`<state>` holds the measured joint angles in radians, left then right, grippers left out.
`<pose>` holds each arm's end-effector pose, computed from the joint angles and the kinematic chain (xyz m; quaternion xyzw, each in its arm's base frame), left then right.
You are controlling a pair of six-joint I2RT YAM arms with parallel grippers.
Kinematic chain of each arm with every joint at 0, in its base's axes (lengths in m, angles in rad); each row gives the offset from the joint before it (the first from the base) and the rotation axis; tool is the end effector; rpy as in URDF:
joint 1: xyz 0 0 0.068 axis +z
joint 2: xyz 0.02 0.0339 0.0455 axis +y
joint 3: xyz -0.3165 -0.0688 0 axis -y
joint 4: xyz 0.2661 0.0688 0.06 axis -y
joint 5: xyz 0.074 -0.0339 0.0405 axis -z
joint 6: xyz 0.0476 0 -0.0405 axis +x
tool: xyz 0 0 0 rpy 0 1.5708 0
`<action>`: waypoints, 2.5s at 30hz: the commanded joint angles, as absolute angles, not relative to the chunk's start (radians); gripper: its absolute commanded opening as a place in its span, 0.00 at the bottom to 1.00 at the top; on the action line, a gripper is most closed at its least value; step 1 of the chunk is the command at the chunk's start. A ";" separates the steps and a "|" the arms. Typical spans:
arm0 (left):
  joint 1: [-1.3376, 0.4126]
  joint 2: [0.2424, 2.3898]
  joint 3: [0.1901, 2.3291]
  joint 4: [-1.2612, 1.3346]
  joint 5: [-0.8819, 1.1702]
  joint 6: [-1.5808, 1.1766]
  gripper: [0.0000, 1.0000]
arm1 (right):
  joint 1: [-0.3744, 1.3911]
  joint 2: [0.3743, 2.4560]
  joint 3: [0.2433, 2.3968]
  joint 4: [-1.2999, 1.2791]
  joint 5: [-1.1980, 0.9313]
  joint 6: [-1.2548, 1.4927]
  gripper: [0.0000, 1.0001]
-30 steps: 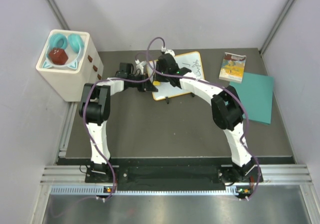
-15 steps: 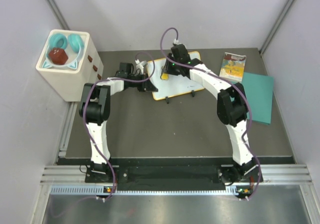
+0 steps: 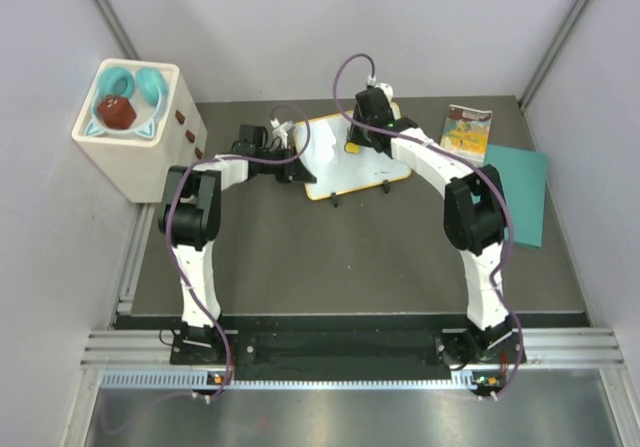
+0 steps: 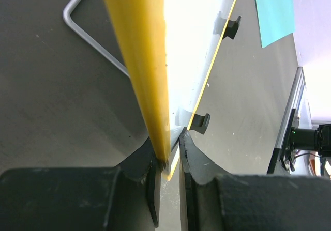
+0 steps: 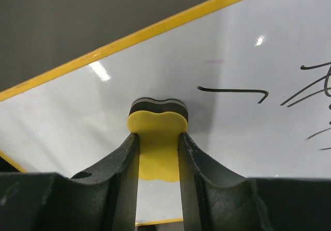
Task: Erase the whiteboard
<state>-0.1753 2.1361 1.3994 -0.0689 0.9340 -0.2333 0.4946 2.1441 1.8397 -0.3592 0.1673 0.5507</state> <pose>0.4835 -0.1245 0.1726 0.1440 0.8329 -0.4766 0.2417 0.4956 0.2583 0.2824 0.0617 0.8944 0.1529 0.4159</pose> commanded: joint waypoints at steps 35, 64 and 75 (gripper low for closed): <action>-0.212 2.194 1.378 -0.176 0.629 -0.115 0.00 | 0.339 2.263 2.031 -0.519 0.268 0.453 0.00; -0.213 2.194 1.378 -0.183 0.627 -0.112 0.00 | 0.310 2.134 1.610 -0.365 0.166 0.592 0.00; -0.216 2.192 1.378 -0.183 0.626 -0.112 0.00 | 0.264 2.145 1.795 -0.450 0.152 0.591 0.00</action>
<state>-0.1814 2.1353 1.4063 -0.0795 0.9215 -0.2333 0.3016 2.1029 1.7893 -0.4839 0.1474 0.5873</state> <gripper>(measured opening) 0.187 0.307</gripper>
